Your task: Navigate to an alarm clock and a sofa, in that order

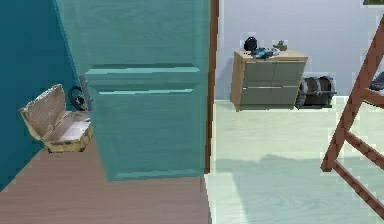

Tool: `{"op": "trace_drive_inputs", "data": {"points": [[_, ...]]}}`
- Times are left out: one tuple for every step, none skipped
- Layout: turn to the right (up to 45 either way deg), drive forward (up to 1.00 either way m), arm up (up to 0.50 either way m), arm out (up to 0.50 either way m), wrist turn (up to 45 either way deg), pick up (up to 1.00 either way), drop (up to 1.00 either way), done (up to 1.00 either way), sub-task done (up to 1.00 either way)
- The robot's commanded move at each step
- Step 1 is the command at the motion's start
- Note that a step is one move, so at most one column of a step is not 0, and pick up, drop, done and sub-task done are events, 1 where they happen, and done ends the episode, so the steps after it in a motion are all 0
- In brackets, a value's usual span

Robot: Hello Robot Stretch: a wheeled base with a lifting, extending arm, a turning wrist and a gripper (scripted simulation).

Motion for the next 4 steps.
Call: {"op": "trace_drive_inputs", "data": {"points": [[9.0, 0.0, 0.0, 0.0, 0.0, 0.0, 0.0, 0.0, 0.0], [0.0, 0.05, 0.0, 0.0, 0.0, 0.0, 0.0, 0.0, 0.0], [-45.0, 0.0, 0.0, 0.0, 0.0, 0.0, 0.0, 0.0, 0.0], [-36.0, 0.0, 0.0, 0.0, 0.0, 0.0, 0.0, 0.0, 0.0]]}}
